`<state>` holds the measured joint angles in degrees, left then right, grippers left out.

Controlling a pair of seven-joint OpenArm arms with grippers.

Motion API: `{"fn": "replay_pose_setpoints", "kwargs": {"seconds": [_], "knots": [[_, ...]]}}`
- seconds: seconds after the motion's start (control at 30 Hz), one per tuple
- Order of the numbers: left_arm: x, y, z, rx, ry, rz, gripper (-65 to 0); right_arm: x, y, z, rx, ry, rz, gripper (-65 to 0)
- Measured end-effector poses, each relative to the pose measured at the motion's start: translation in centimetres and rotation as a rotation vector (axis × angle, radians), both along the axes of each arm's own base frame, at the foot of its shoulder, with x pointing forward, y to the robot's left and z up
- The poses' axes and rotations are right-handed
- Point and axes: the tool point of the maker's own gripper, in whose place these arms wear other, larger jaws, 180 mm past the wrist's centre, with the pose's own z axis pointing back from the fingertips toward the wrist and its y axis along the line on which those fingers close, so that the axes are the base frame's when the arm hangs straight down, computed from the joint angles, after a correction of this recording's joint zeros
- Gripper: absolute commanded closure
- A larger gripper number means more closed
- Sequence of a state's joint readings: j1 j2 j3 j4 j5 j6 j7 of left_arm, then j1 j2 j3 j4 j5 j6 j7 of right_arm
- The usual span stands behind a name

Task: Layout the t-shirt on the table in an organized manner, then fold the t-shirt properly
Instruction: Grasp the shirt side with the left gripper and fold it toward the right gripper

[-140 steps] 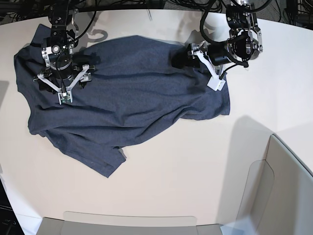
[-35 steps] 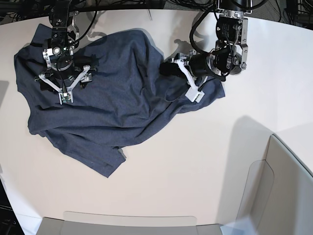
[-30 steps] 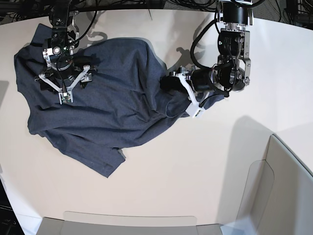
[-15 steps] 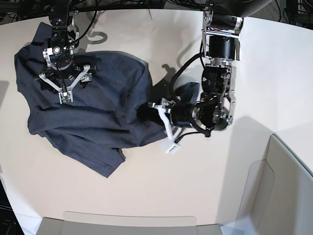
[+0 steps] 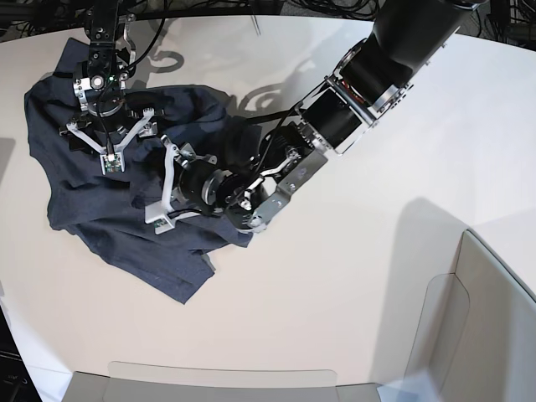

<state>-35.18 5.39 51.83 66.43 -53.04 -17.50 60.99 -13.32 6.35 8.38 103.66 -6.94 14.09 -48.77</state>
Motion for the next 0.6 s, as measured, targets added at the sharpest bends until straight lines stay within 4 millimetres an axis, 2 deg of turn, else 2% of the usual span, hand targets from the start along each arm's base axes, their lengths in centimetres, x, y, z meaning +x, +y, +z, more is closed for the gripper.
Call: {"fn": "replay_pose_setpoints", "kwargs": {"seconds": [0.13,0.33,0.43,0.5,0.6], "knots": [[-0.8,-1.9,-0.1,0.017,-0.073,-0.074,-4.2,0.0,0.0,0.0,0.0,0.001,0.0,-52.0],[-0.8,-1.7,0.0,-0.009,-0.085,-0.053,-25.1,-0.1,0.0,0.0,-0.001,0.002,0.001,-52.0],[-0.6,0.1,1.2,-0.09,-0.071,0.008,-27.5,-0.1,0.0,0.0,-0.002,0.002,0.001,-52.0],[-0.3,2.1,1.7,-0.107,-0.052,0.045,-27.6,-0.1,0.0,-0.1,0.0,0.003,0.0,-52.0],[2.3,6.4,3.9,-0.148,-0.076,0.178,-27.6,-0.1,0.0,0.0,0.001,0.002,0.001,-52.0]]}}
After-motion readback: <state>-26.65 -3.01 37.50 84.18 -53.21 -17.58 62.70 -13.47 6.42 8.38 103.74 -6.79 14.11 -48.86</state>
